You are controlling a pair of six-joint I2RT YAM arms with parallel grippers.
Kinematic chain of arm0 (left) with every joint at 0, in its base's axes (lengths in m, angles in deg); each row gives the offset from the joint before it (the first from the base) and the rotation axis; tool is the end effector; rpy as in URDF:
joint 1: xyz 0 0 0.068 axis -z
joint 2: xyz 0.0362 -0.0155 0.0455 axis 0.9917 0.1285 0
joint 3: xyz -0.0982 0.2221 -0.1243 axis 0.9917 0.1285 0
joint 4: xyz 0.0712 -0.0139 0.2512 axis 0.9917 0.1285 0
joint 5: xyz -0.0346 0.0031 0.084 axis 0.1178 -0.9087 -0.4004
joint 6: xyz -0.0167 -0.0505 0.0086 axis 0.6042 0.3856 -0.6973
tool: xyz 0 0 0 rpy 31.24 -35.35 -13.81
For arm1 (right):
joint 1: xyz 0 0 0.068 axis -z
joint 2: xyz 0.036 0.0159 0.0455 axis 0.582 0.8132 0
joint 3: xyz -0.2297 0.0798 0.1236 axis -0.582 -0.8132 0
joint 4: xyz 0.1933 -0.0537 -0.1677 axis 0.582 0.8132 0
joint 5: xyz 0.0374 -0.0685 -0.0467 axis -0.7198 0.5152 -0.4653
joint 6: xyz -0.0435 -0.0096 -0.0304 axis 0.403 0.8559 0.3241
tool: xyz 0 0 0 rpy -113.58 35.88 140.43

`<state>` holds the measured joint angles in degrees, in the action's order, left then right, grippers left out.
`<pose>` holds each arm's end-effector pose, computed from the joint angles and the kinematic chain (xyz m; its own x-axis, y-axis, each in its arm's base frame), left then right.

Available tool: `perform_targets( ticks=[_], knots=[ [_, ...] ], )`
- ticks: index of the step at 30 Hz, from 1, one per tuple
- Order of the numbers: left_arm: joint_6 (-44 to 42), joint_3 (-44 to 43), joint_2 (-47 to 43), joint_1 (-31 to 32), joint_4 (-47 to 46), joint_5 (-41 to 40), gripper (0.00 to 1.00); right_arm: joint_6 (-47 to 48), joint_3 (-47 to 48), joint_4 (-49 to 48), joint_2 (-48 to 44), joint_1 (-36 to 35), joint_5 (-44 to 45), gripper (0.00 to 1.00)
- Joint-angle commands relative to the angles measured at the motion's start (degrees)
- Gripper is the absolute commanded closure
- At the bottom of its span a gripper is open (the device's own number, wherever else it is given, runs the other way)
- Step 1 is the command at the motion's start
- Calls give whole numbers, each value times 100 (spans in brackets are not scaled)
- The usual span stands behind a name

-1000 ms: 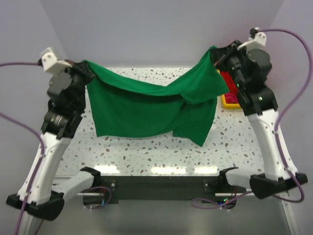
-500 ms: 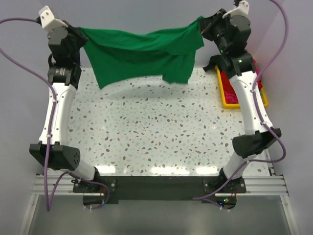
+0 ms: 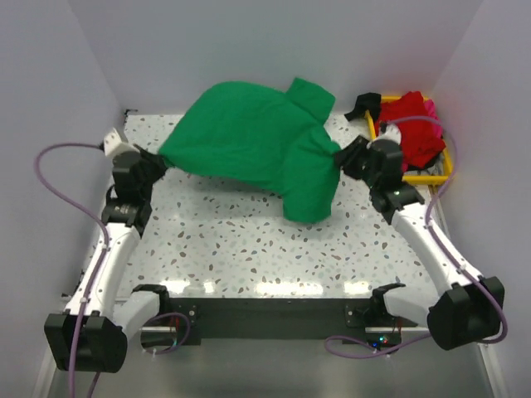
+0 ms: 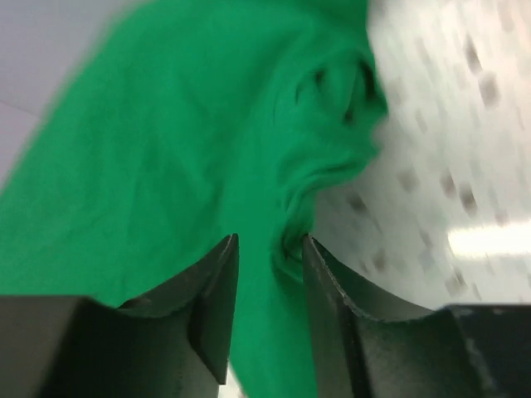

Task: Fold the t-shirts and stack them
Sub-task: Flatten the tshirt out

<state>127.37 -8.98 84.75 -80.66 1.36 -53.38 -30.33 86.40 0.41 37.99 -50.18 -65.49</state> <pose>0.2309 0.0001 0.3534 -0.0247 -0.6205 -0.7838 -0.2624 0.7606 -0.5938 0.2608 0.0659 0.3570 -0.3126 0.5702 -0.7597 -0.0060 0.7986 0.6018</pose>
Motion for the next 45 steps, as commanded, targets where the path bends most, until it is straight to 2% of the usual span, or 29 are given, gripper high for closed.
perform_targets(
  ticks=[1, 3, 4, 5, 7, 10, 16, 22, 29, 33, 37, 45],
  knots=[
    [691, 1414, -181, -11, 167, 150, 73, -277, -1288, -13, -25, 26, -83, 51],
    [754, 1848, -331, -11, 141, 255, 64, -129, -1678, 5, -43, 26, -206, 40],
    [797, 2189, -401, -11, 140, 264, 53, -93, -1975, 40, -95, 26, -189, 35],
    [841, 2349, -576, -11, 158, 265, 48, -31, -2100, 145, -139, 35, -154, 30],
    [946, 2761, -796, -11, 176, 247, 40, 136, -2363, 303, -253, 26, 65, 25],
    [1096, 3062, -1104, -11, 272, 203, 38, 154, -2645, 506, -631, 35, 233, 23],
    [1228, 3238, -904, -2, -288, 458, 38, 136, -2726, 760, -966, 26, 321, 23],
    [1290, 2880, 291, 24, -789, 362, 41, 180, -2638, 919, -1089, 26, 383, 23],
    [1351, 2369, 1451, 358, -1054, -43, 43, 198, -2602, 911, -1107, 26, 462, 24],
    [1404, 2149, 1830, 569, -1029, -481, 43, 198, -2637, 875, -1063, 26, 392, 25],
    [1509, 2009, 2146, 701, -1011, -711, 50, 207, -2699, 831, -1089, 26, 383, 25],
    [1659, 1807, 2770, 894, -984, -1124, 55, 207, -2743, 840, -1098, 35, 374, 26]
  ],
)
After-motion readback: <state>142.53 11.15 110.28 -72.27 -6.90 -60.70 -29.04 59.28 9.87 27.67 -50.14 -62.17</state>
